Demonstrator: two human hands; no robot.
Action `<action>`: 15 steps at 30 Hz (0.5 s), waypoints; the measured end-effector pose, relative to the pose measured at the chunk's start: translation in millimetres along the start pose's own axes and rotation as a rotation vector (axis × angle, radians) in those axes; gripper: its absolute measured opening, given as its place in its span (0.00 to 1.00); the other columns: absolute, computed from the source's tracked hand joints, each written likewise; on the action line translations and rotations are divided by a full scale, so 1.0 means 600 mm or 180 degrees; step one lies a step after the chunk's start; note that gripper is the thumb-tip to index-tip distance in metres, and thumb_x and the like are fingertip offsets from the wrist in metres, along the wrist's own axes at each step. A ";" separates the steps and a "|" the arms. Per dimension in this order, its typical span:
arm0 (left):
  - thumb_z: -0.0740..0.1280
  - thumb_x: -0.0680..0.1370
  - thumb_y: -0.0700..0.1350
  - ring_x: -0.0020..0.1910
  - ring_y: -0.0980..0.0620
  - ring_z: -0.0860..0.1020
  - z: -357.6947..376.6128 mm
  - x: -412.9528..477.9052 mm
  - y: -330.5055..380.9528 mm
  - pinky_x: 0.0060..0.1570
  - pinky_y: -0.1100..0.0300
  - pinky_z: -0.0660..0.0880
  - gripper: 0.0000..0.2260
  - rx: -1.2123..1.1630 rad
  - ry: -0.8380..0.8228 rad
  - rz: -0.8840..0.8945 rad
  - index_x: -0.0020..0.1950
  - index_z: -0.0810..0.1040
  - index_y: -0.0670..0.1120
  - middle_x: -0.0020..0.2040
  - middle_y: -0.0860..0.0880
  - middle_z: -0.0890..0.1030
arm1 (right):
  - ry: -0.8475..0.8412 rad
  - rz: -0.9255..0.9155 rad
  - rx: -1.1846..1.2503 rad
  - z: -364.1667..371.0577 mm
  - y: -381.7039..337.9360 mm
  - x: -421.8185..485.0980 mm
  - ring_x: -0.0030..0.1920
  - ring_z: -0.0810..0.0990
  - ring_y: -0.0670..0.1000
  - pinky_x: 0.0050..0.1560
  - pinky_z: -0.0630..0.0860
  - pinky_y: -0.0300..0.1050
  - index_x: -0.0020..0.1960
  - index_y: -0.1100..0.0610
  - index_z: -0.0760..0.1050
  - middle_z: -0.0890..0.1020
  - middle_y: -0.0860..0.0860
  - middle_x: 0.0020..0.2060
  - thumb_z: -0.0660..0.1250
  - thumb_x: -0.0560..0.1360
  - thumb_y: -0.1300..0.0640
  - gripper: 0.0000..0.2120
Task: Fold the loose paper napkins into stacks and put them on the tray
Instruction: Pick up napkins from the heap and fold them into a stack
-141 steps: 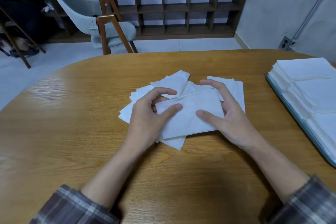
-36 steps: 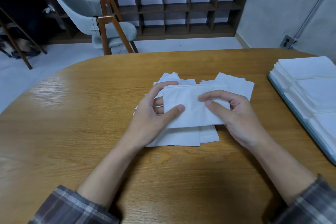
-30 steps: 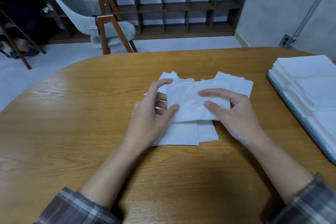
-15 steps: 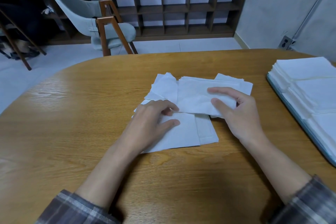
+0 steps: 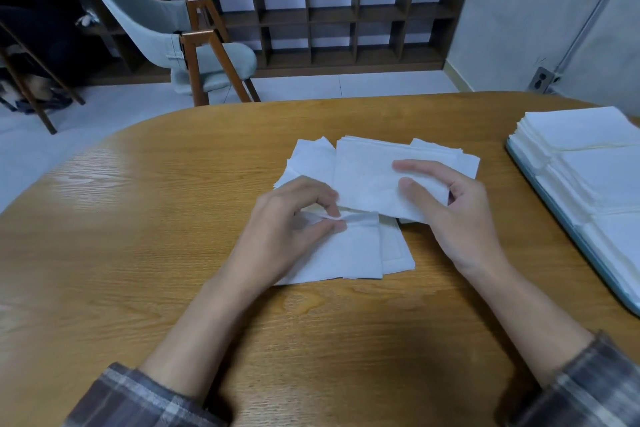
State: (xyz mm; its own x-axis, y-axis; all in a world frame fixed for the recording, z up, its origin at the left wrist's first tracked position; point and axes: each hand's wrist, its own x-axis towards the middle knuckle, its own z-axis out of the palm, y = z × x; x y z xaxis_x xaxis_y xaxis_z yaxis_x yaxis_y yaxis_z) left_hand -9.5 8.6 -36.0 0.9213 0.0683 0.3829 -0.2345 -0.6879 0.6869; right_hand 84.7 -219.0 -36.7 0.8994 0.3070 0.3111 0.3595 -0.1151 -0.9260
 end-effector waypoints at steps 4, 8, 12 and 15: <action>0.80 0.75 0.45 0.50 0.62 0.84 0.001 -0.001 0.010 0.51 0.67 0.74 0.06 -0.0475 0.0153 -0.0189 0.46 0.84 0.47 0.44 0.58 0.86 | -0.0625 -0.0116 0.0073 0.005 -0.012 -0.010 0.63 0.81 0.41 0.61 0.70 0.29 0.58 0.52 0.86 0.87 0.42 0.56 0.70 0.80 0.48 0.12; 0.81 0.73 0.45 0.47 0.59 0.85 0.004 -0.003 0.017 0.48 0.69 0.74 0.08 -0.0584 0.0268 -0.0230 0.49 0.85 0.49 0.44 0.58 0.86 | -0.0959 0.0091 0.0156 0.020 -0.004 -0.019 0.51 0.85 0.50 0.52 0.77 0.40 0.52 0.59 0.86 0.88 0.51 0.48 0.73 0.79 0.54 0.08; 0.82 0.73 0.47 0.39 0.58 0.80 -0.006 0.002 0.015 0.42 0.64 0.74 0.13 -0.0777 0.0392 -0.0652 0.54 0.84 0.55 0.40 0.56 0.83 | -0.0438 0.0350 0.0279 0.011 0.000 -0.010 0.53 0.86 0.55 0.56 0.78 0.51 0.52 0.60 0.85 0.88 0.55 0.50 0.73 0.80 0.52 0.10; 0.80 0.74 0.38 0.31 0.61 0.76 -0.010 0.007 0.019 0.33 0.71 0.71 0.14 -0.1213 0.0503 -0.0830 0.58 0.84 0.48 0.41 0.53 0.80 | -0.0479 0.0491 0.0620 0.004 -0.013 -0.008 0.56 0.87 0.50 0.57 0.79 0.45 0.55 0.55 0.85 0.88 0.49 0.53 0.72 0.80 0.57 0.06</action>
State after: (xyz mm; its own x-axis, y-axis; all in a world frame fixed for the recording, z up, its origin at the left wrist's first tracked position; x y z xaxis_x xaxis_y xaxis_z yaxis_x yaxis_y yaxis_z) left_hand -10.2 5.4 -22.6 0.9130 0.3323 0.2368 -0.1263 -0.3218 0.9383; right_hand 77.1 -217.2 -31.6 0.8876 0.4383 0.1415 0.1536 0.0078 -0.9881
